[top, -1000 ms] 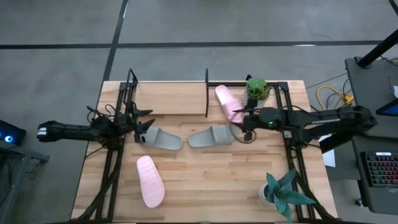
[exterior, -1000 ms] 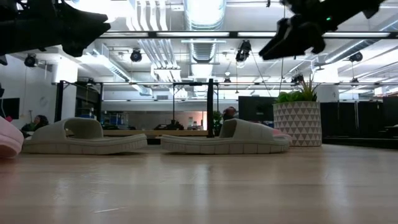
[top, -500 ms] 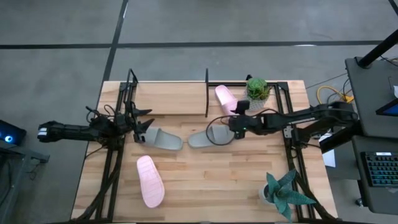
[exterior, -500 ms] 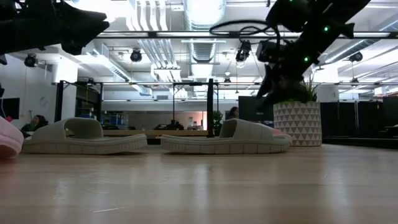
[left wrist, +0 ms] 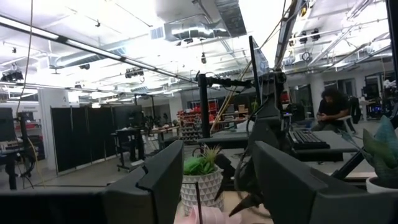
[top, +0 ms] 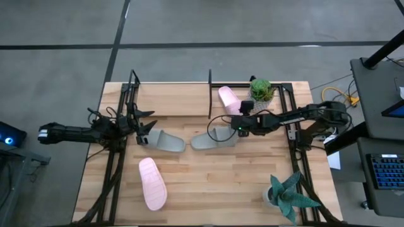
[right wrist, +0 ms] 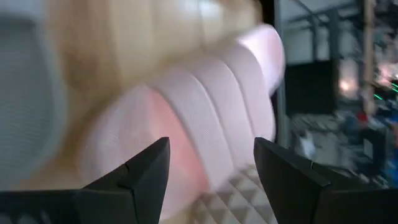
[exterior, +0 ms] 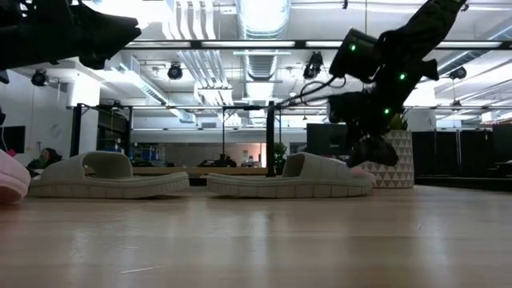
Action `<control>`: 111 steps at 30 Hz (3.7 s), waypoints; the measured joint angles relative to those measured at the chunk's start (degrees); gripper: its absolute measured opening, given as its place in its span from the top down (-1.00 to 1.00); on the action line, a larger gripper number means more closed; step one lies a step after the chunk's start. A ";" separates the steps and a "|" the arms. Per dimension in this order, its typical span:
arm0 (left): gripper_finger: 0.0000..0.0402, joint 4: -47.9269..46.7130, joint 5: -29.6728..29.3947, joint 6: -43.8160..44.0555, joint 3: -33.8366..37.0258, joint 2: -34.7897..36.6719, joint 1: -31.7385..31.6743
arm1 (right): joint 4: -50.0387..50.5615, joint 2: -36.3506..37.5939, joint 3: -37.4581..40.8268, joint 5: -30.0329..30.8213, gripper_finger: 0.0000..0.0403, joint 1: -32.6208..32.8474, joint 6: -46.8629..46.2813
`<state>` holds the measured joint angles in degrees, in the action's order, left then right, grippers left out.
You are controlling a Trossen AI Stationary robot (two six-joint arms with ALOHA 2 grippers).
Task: Pick and place slides into the shelf
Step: Put the top pink slipper on the shelf
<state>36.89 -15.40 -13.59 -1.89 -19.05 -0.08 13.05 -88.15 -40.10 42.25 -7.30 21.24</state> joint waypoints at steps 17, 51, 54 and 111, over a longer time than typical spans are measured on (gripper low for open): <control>0.11 -0.03 0.02 -0.39 0.00 0.00 -0.01 | -8.68 -7.77 0.04 5.22 -0.11 -1.67 4.70; 0.11 -0.03 0.07 -0.41 0.00 0.07 -0.02 | -10.40 -6.93 0.04 5.85 0.94 -4.76 3.45; 0.11 -0.03 0.07 -0.39 0.00 0.07 -0.02 | -10.24 -5.14 -0.05 6.93 0.95 -4.60 3.44; 0.11 -4.09 -4.85 -18.11 0.00 -1.16 -0.04 | 32.05 -25.33 -71.48 18.59 0.96 5.80 -13.56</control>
<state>32.80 -20.25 -31.70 -1.89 -20.21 -0.12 45.10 -113.47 -111.58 60.84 -1.50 7.68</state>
